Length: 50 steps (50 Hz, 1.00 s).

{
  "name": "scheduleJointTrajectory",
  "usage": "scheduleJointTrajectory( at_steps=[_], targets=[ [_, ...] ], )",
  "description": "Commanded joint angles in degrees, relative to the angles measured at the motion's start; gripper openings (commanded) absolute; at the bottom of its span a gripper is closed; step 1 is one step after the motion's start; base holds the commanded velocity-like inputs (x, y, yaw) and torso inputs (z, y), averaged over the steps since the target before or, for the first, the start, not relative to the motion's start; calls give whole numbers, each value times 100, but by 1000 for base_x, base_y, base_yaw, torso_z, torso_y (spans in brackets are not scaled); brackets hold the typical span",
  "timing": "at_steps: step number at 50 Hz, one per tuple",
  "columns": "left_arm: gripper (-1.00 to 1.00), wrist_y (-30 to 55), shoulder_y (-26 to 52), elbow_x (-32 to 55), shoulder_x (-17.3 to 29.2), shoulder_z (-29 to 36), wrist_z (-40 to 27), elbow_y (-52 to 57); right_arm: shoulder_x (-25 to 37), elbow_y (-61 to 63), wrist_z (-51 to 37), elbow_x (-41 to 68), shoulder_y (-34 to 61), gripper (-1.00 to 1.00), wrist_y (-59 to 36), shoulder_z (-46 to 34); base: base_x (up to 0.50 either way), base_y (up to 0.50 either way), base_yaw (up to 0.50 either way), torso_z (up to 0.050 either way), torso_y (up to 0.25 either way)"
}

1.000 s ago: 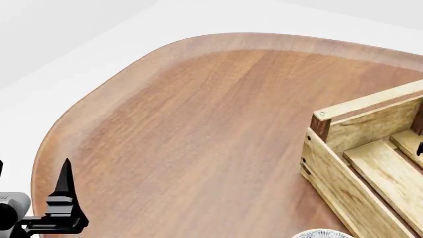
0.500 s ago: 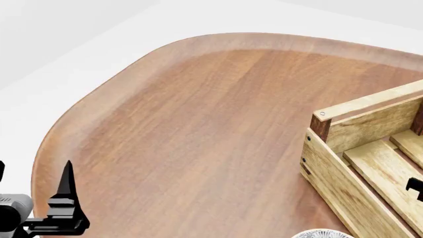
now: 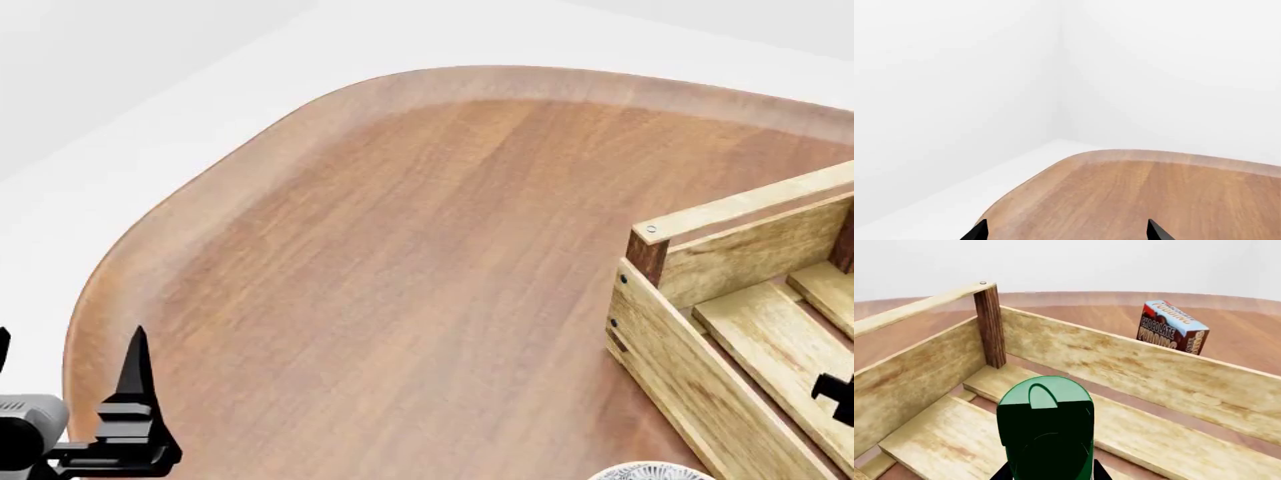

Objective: Pick up the salad dressing and put it in the tray.

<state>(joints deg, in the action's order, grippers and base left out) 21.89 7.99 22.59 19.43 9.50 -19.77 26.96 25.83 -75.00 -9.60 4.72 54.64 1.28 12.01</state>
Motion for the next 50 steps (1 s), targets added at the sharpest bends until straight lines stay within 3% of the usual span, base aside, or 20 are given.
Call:
scheduleJointTrajectory(
  at_steps=[1, 8, 9, 50],
  targets=[
    [100, -20, -2, 15, 16, 10, -14, -9, -4, 3, 74, -262, 54, -100, -165, 264, 0, 0, 0, 0, 0],
    [100, -31, -4, 25, 28, 14, -22, -13, -18, 3, 30, -384, 66, -100, -174, 277, 0, 0, 0, 0, 0],
    [100, -33, -4, 23, 29, 16, -23, -15, -19, 3, 16, -395, 66, 100, -171, 278, 0, 0, 0, 0, 0],
    [100, -8, 52, 91, 94, 36, -105, 26, 0, 6, -75, -573, 140, 100, 70, 65, 0, 0, 0, 0, 0]
  ],
)
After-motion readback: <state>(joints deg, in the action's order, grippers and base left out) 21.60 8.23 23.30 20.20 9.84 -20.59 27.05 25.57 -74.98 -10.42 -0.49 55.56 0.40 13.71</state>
